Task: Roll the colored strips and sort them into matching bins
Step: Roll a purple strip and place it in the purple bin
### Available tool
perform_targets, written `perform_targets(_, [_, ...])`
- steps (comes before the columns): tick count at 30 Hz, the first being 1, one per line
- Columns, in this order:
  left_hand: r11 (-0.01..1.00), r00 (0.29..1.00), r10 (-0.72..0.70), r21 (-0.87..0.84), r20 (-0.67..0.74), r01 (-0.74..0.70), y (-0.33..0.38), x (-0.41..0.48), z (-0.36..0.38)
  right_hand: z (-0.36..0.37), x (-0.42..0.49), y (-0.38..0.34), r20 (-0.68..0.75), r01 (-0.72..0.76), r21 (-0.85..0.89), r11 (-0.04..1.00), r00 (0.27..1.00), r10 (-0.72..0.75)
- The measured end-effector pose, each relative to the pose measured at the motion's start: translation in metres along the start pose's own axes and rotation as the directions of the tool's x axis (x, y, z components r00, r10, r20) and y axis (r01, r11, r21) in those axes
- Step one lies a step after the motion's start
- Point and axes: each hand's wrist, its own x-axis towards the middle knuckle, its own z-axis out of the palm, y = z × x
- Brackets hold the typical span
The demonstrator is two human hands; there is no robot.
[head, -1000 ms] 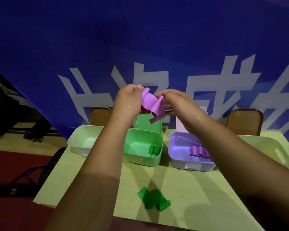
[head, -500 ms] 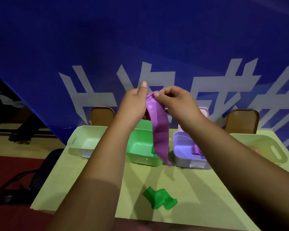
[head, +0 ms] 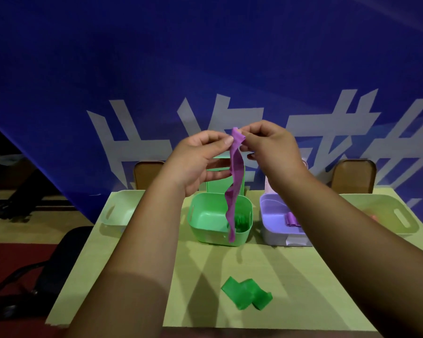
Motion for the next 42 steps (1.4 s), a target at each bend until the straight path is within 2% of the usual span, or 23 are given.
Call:
perform_targets(8, [0.985,0.993,0.084,0.159,-0.086,-0.069,-0.003,0.000,-0.020,0.019,-0.005,-0.006,0.042,0.010,-0.014,1.000,0.999,-0.009])
perform_targets(12, [0.988,0.989,0.093,0.131,-0.115,-0.078,-0.007,0.000,-0.026,0.031,-0.011,-0.005,0.091,-0.033,0.020,0.999,0.995,0.031])
perform_targets(22, [0.981,0.956,0.149,0.159,-0.251,-0.111,-0.018,0.000,-0.024,0.041,-0.014,0.007,0.091,-0.083,-0.123,0.989,0.991,0.094])
perform_targets(26, [0.958,0.938,0.201,0.256,-0.281,-0.129,-0.021,0.004,-0.024,0.038,-0.012,0.013,0.151,-0.102,-0.157,0.982,0.980,0.126])
perform_targets(29, [0.931,0.937,0.214,0.348,-0.276,-0.110,-0.021,0.006,-0.022,0.034,-0.012,0.018,0.190,-0.111,-0.134,0.985,0.972,0.135])
perform_targets(36, [0.915,0.936,0.158,0.404,-0.315,-0.019,-0.031,0.015,0.002,0.009,-0.008,0.034,0.202,-0.124,-0.060,0.990,0.970,0.134])
perform_targets(42, [0.880,0.915,0.165,0.474,-0.368,0.032,-0.044,0.027,0.029,-0.016,-0.005,0.053,0.247,-0.176,-0.017,0.984,0.953,0.175])
